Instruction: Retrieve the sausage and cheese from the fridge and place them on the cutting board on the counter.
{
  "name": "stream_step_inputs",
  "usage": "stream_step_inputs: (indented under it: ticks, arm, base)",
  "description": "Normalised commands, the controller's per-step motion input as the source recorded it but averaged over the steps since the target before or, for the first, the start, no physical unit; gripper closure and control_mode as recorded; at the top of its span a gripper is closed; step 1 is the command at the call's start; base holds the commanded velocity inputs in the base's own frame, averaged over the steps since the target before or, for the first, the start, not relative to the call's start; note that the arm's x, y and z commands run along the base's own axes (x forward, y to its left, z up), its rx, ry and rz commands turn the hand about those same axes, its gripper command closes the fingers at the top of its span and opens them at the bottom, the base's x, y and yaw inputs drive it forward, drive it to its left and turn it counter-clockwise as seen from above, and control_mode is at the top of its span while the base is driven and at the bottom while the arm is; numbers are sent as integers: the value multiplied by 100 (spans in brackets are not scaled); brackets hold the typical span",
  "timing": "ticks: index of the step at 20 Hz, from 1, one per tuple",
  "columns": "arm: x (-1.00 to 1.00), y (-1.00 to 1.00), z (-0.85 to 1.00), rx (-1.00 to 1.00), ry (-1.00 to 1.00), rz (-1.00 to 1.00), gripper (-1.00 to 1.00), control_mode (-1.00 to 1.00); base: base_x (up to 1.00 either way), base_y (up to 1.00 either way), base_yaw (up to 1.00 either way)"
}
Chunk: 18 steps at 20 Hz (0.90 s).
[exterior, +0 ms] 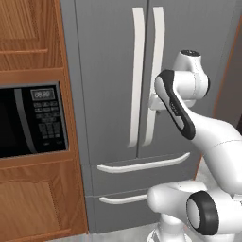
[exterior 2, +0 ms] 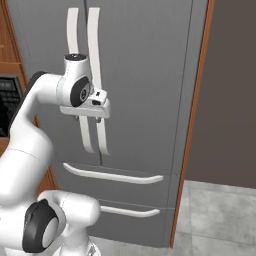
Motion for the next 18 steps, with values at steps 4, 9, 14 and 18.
stream_step_inputs:
  ticks: [4,9,14,18]
  arm:
    - [0,0,0,0,0,0,-100,100]
    - [0,0,0,0,0,0,-100,100]
    - [0,0,0,0,0,0,-100,100]
    - [0,0,0,0,0,0,-100,100]
  base:
    - [-53,0,0]
    - [-15,6,0]
    - [0,1,0]
    - [0,0,0]
